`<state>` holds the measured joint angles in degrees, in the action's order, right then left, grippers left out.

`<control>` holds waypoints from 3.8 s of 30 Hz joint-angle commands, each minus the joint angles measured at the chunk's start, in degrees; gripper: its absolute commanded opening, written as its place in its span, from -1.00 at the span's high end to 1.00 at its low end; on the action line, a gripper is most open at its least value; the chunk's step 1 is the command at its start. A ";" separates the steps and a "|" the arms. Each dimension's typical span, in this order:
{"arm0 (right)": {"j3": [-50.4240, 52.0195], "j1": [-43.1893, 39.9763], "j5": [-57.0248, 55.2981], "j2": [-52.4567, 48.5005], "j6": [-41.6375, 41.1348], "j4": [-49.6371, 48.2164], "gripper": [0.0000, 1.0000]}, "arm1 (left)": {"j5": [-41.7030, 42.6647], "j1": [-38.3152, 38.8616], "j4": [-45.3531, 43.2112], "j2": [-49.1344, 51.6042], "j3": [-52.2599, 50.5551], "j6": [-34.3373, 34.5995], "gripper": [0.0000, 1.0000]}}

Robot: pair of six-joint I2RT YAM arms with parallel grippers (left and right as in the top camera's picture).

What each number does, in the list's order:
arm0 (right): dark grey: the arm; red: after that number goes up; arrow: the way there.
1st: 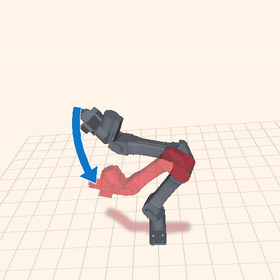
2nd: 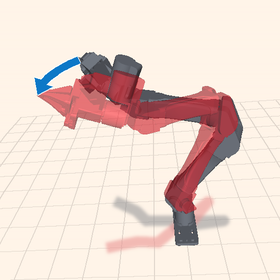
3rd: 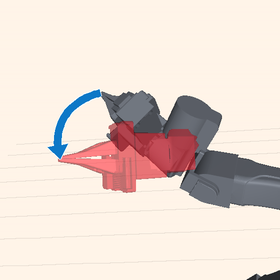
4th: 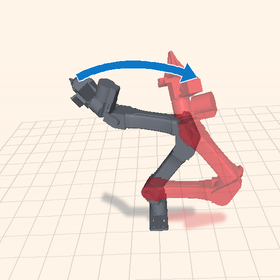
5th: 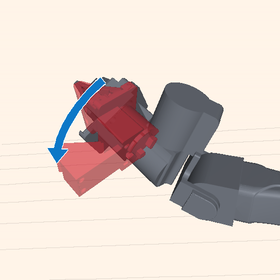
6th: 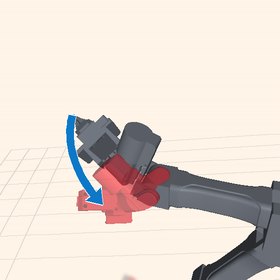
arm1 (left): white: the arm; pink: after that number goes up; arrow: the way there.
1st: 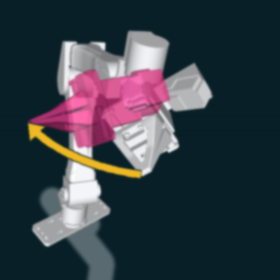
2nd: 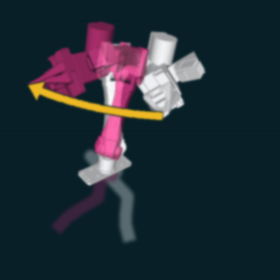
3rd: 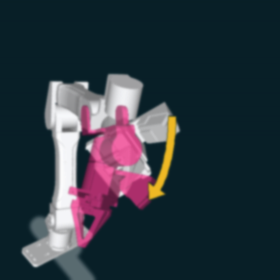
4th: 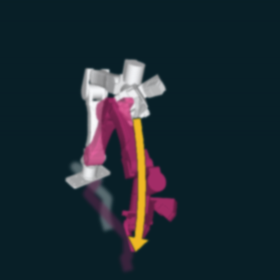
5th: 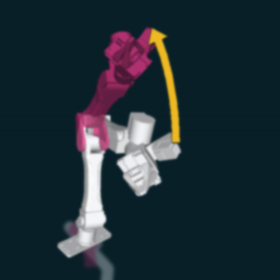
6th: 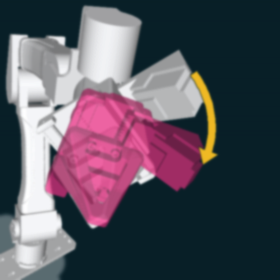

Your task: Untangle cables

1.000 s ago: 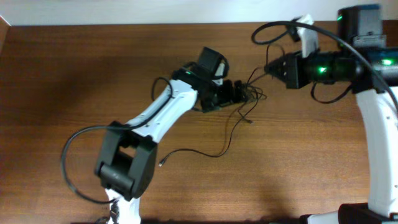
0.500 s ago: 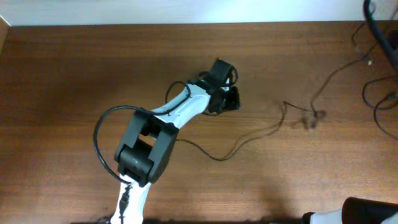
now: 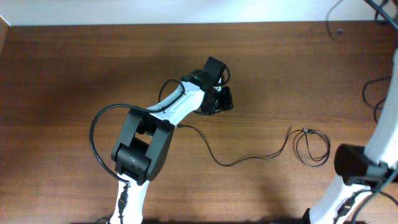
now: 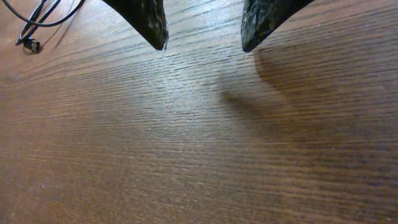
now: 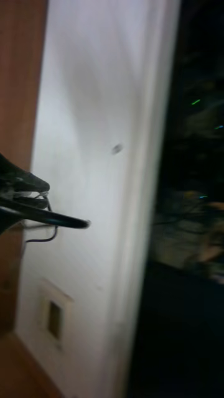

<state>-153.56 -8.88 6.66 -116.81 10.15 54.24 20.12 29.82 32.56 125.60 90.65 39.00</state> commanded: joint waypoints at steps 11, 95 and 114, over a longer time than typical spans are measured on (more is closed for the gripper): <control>0.90 -2.97 -13.35 -20.68 -12.59 14.67 -0.97 | 0.39 -0.61 8.55 0.37 0.63 -6.56 -0.97; 93.00 -8.11 -2.73 2.56 -28.59 -18.62 0.92 | -37.73 -10.47 28.68 -90.33 -33.51 -11.23 -0.97; 85.40 -4.57 -11.85 2.43 -62.25 1.68 -0.97 | -37.70 -10.47 28.87 -90.33 -33.51 -11.23 -0.97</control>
<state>-73.47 -13.58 3.33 -114.34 -38.83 63.35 -16.97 19.44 61.34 35.46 57.08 27.27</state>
